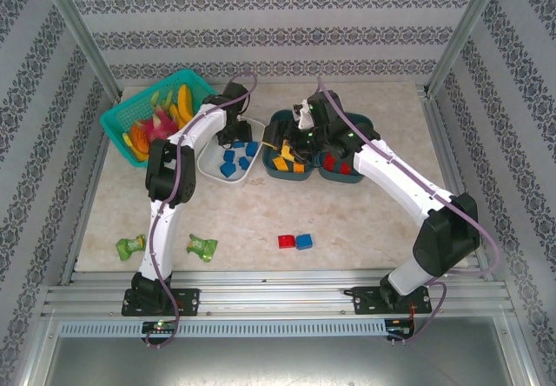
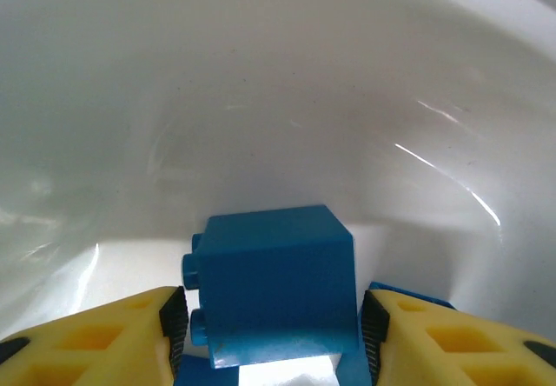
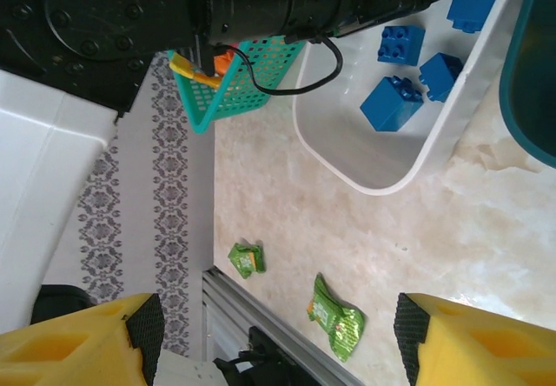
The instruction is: Sort the legos into containers by color
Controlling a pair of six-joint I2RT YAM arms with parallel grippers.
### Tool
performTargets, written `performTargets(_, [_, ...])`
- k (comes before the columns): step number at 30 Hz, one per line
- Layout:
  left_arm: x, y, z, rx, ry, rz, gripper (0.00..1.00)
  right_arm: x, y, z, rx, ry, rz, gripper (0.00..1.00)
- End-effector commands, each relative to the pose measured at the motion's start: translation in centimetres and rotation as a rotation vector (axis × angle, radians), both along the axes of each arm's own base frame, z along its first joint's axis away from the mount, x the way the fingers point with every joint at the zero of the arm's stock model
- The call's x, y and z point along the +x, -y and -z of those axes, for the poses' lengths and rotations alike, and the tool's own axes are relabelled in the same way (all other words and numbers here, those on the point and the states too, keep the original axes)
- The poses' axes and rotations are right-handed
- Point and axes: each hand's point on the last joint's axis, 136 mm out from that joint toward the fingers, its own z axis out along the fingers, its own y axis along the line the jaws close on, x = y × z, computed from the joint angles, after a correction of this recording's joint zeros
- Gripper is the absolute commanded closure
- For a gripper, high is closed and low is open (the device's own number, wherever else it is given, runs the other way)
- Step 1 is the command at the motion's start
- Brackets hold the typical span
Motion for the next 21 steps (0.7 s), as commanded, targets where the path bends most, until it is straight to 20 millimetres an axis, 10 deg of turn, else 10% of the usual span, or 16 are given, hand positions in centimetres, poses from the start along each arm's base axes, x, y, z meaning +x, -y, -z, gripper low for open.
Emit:
performTargets(1, [-0.9,-0.8,-0.1,0.003,-0.038,-0.008,0.36,-0.2,0.8,0.8,-0.065,0.014,-0.033,0.27])
performTargets(12, [-2.4,1.0,-10.5,-0.085,0.142,-0.017,0.26,-7.9,3.9,6.4,-0.500,0.150,-0.382,0.27])
performTargets(21, [-13.1,-0.4,-14.9,-0.277,0.210,-0.125,0.21,-16.4,2.4,11.1,-0.738,0.501,-0.961,0.25])
